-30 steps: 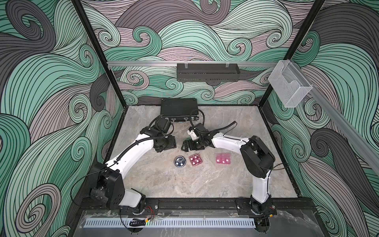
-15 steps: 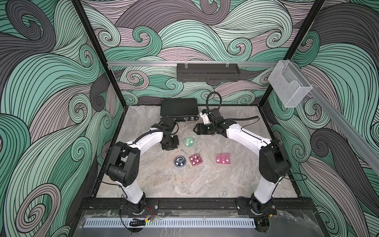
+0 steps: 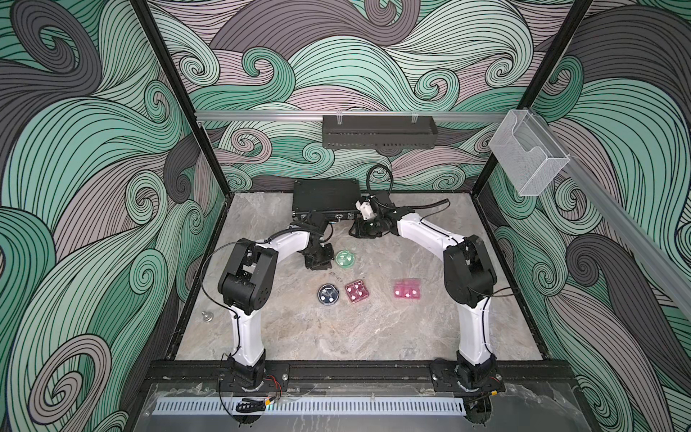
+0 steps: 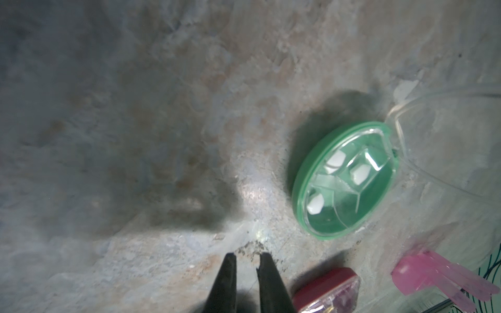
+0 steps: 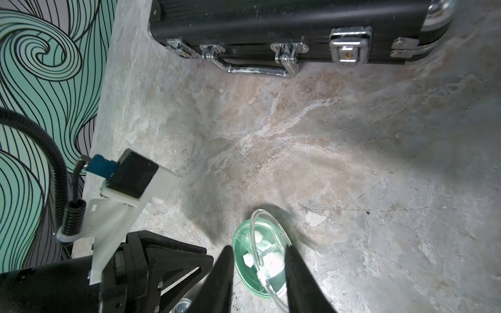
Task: Close pillboxes
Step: Close the lid on the pillbox.
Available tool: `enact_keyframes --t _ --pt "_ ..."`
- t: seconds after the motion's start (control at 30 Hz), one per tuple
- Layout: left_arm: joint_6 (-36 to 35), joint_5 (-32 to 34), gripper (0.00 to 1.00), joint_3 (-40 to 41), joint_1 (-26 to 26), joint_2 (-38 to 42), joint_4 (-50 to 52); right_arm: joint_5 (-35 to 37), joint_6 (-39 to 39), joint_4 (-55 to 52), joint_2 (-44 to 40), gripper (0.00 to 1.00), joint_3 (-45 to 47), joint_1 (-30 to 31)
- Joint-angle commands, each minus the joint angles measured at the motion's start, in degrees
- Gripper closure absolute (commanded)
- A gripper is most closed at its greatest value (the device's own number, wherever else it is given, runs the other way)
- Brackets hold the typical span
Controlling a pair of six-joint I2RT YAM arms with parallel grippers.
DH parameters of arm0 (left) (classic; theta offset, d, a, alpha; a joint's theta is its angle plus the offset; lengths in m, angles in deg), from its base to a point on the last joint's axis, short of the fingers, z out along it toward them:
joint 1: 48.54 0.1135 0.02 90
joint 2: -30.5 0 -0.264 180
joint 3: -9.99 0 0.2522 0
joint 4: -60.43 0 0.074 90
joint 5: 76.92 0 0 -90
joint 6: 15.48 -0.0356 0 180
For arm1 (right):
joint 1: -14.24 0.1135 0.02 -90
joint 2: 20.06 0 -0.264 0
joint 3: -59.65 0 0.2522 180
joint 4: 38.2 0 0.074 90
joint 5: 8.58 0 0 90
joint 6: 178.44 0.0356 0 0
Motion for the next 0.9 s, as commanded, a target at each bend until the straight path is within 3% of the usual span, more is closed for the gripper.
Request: enact_keyframes --t 0.0,0.47,0.8,0.87 --pt "-0.31 -1.83 0.82 -2.14 -0.09 -1.72 0.2 -2.9 -0.85 -1.73 1.35 0.69 -1.67 -0.42" --pt "0.29 -2.47 0.82 -3.83 -0.27 -3.37 0.24 -4.79 0.04 -0.87 0.21 0.75 2.34 0.28" --pt "0.4 -2.67 0.82 -4.66 -1.16 -4.13 -0.09 -4.28 0.39 -0.28 -1.14 0.74 4.79 2.07" --pt "0.4 -2.55 0.82 -4.72 -1.26 -4.08 -0.05 -3.92 0.42 -0.28 -1.46 0.7 4.96 2.14"
